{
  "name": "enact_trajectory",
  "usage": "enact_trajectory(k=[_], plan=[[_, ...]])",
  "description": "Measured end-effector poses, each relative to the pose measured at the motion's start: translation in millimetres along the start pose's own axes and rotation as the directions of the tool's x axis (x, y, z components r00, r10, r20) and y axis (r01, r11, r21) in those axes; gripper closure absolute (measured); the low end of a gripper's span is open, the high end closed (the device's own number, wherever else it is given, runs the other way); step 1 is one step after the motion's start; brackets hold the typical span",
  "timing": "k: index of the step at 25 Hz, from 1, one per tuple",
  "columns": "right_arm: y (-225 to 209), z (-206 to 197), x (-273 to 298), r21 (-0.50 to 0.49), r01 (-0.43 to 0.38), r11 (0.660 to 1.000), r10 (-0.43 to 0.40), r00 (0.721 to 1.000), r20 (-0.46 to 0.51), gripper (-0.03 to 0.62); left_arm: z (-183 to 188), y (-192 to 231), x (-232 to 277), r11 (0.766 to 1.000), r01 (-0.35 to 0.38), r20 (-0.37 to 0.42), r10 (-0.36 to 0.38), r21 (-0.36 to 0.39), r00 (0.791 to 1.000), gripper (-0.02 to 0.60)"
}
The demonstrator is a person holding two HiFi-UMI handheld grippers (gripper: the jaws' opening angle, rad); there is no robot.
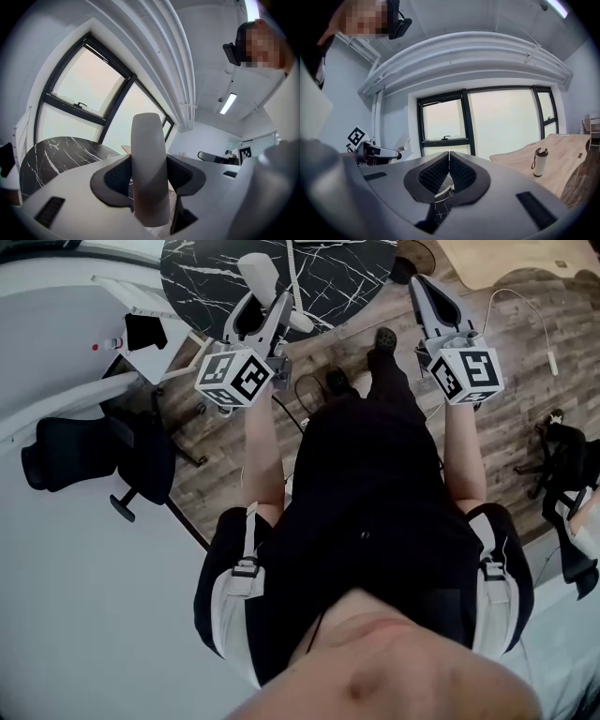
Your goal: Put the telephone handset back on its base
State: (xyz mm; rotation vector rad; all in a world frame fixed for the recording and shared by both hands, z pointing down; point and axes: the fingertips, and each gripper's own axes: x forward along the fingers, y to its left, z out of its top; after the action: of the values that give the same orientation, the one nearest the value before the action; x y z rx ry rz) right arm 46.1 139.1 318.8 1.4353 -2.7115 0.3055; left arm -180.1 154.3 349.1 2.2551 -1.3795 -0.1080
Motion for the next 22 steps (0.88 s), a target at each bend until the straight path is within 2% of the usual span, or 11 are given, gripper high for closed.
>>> enact_trajectory(k=[8, 22], plan=[[-36, -6, 36, 0.039, -0.048, 0.998, 0.049, 0.999, -0.020, 0.563, 4, 9, 42, 0.999, -0.045, -0.012, 0.045, -0.016, 0.999, 0.350], [-96, 13, 134, 0.050, -0.181, 0.982, 0.183, 0.982, -0.040, 0.563, 30, 30, 131, 0.990, -0.141, -0.021, 0.141, -0.006, 0.990, 0.350]])
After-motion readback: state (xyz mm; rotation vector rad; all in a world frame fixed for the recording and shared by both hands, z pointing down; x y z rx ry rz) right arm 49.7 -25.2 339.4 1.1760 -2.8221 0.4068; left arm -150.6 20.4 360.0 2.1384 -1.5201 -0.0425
